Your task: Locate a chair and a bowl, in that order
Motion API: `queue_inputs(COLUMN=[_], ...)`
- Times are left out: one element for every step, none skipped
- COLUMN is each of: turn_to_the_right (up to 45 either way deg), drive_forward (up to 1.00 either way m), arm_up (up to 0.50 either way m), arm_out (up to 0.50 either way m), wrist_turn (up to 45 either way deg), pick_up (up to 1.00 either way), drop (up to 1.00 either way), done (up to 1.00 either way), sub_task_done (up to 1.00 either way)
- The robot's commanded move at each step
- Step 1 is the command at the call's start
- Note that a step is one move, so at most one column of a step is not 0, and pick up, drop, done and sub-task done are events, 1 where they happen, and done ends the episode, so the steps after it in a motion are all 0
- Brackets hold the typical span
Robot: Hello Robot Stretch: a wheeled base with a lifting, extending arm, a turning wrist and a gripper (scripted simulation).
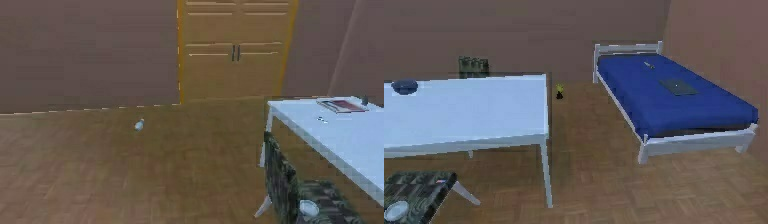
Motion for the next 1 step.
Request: queue_inputs(turn_to_the_right=[-15.0], drive_forward=[0.00], arm_up=[0.00], arm_out=[0.00], wrist_turn=[0.0], pick_up=[0.00], drop=[0.00], done=[0.00], sub_task_done=[0.00])
